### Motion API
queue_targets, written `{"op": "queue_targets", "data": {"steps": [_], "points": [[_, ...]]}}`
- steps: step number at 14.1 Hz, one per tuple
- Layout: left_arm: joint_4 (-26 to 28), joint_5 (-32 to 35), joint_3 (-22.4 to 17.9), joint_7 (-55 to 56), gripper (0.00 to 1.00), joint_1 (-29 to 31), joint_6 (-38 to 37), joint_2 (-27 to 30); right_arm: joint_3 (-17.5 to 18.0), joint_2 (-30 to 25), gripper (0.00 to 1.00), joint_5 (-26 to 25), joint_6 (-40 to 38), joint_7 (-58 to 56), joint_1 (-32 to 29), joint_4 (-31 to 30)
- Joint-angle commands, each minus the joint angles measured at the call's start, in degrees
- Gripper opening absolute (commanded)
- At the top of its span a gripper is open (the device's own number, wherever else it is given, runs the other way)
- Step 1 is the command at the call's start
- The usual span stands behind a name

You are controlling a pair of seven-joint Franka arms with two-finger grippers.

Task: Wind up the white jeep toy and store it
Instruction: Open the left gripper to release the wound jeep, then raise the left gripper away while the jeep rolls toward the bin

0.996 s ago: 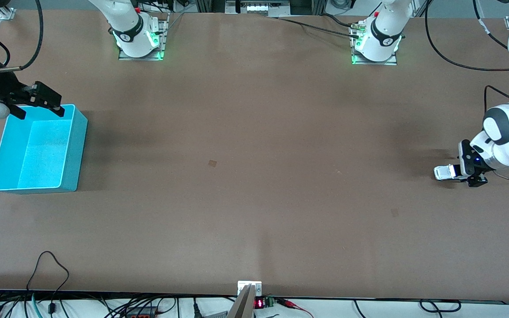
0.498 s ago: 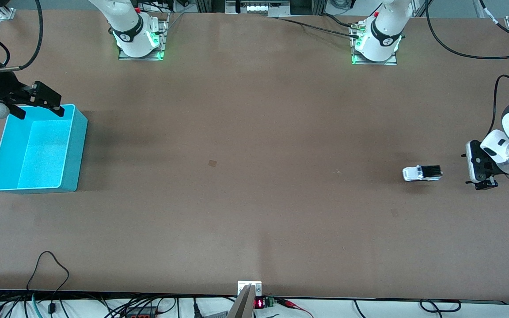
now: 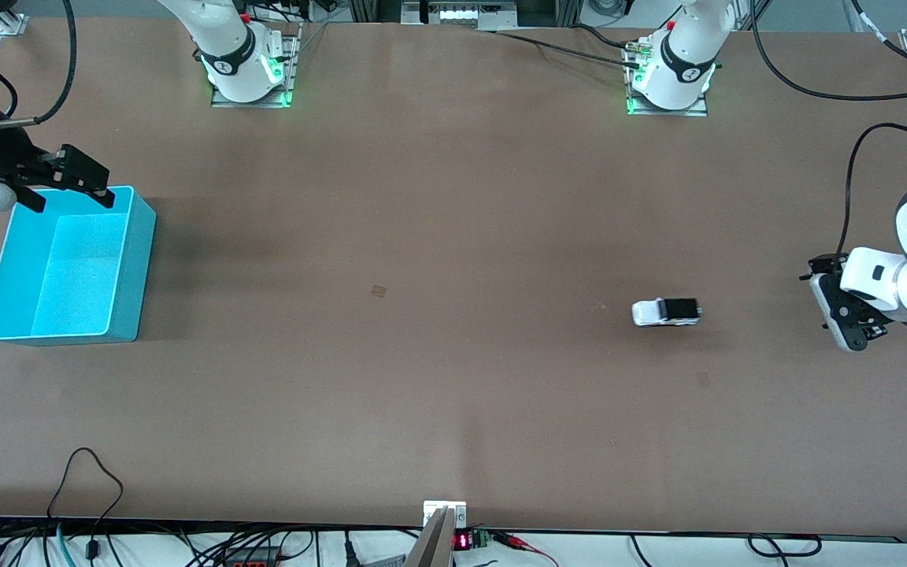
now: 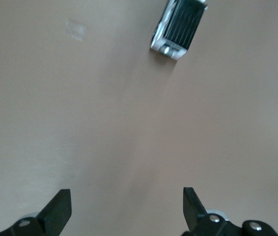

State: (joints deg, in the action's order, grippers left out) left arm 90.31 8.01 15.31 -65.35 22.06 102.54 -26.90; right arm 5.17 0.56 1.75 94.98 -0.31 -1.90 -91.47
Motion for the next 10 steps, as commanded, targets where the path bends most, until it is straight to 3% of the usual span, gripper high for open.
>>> {"op": "queue_targets", "data": {"steps": [1, 4, 6, 10], "points": [[-5.22, 0.34, 3.66, 11.79, 1.00, 0.00, -7.86, -0.35, 0.02, -0.29, 1.00, 0.80, -1.03, -0.75, -0.12, 0.67], [-9.08, -0.01, 6.91, 22.60, 1.00, -0.09, -13.40, -0.08, 0.02, -0.21, 1.00, 0.80, -1.12, -0.66, -0.12, 0.67], [-8.49, 0.25, 5.79, 29.64, 1.00, -4.20, -14.29, 3.68, 0.11, -0.29, 1.00, 0.80, -1.12, -0.66, -0.12, 0.67], [-5.77, -1.32, -4.21, 48.33, 1.00, -14.65, -14.22, 9.75, 0.02, -0.21, 1.00, 0.80, -1.12, -0.66, -0.12, 0.59]]}}
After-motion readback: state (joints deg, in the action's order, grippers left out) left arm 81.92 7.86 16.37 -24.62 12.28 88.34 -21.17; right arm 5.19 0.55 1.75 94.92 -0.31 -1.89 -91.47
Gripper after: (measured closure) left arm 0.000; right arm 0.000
